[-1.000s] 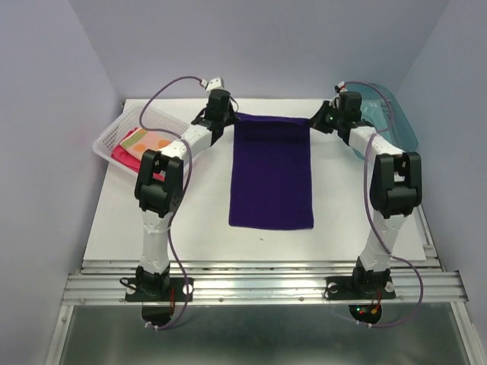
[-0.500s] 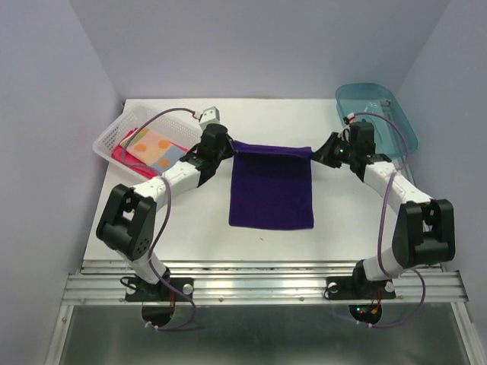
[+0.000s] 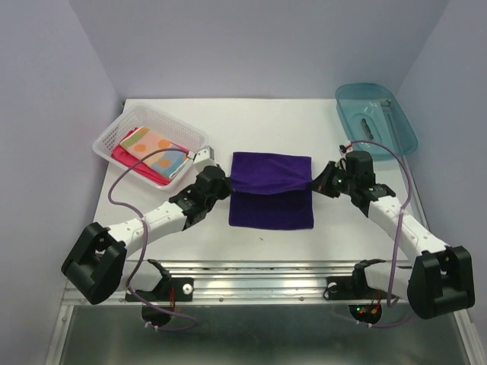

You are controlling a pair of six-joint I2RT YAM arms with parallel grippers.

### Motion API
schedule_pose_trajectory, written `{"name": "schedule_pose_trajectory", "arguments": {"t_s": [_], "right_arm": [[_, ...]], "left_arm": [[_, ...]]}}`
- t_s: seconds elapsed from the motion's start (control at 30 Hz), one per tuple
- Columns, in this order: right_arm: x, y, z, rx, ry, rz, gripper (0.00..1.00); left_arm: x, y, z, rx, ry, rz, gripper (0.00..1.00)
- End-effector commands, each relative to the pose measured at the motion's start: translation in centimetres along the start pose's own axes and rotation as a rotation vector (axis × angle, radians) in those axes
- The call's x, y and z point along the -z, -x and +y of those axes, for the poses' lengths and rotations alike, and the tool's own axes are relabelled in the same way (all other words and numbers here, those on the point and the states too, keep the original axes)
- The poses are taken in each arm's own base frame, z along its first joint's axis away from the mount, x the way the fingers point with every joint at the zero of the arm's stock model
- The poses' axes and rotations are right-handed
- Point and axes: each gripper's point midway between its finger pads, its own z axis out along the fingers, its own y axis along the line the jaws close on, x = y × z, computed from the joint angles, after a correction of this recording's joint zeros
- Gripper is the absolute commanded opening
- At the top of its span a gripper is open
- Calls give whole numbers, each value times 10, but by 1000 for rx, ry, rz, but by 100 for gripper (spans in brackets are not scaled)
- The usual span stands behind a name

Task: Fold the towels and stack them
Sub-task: Fold the towel

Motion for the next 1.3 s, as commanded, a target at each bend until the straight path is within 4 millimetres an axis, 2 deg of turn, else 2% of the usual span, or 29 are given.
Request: {"name": "schedule_pose_trajectory", "arguments": {"t_s": [0.0, 0.17, 0.47, 0.6, 0.63, 0.67, 0.7, 0.73, 0.8, 0.83, 0.87, 0.9, 0.97, 1.0, 1.07, 1.2, 1.27], "right_arm": [[9, -11, -7, -13, -29, -16, 1], [5, -26, -20, -27, -58, 17, 1], [-9, -70, -60, -71, -143, 128, 1], [-12, -84, -79, -85, -211, 159, 8], [-13, -88, -82, -90, -223, 176, 16], [-13, -90, -83, -93, -225, 184, 22], [-13, -91, -85, -93, -229, 188, 28], [-12, -92, -85, -91, -229, 191, 37], [-10, -92, -86, -86, -238, 189, 43], [-7, -89, -83, -74, -230, 177, 49], [-5, -86, -82, -67, -234, 170, 49], [-3, -83, -80, -63, -235, 159, 50], [3, -75, -77, -45, -243, 135, 52], [7, -68, -71, -33, -228, 107, 54], [12, -60, -62, -11, -207, 92, 58], [19, -43, -42, 48, -145, 54, 69], [19, -27, -37, 69, -151, 16, 71]], "left_arm": [[12, 1, -3, 70, -23, -45, 0], [10, -25, 6, 52, 11, 2, 0], [5, -73, 34, 43, 108, 120, 0], [7, -89, 43, 41, 135, 178, 0], [7, -93, 43, 41, 131, 195, 2], [8, -97, 44, 37, 135, 208, 9], [8, -100, 44, 38, 137, 218, 22], [10, -102, 43, 36, 130, 228, 26], [14, -103, 43, 34, 133, 233, 39], [18, -102, 41, 34, 127, 231, 41], [21, -101, 41, 31, 125, 230, 43], [24, -99, 40, 27, 120, 226, 50], [32, -91, 36, 24, 104, 210, 58], [35, -89, 35, 24, 97, 208, 69], [42, -81, 27, 26, 60, 192, 77], [40, -56, 17, 15, 55, 118, 96], [36, -48, 11, -4, 57, 97, 98]]}}
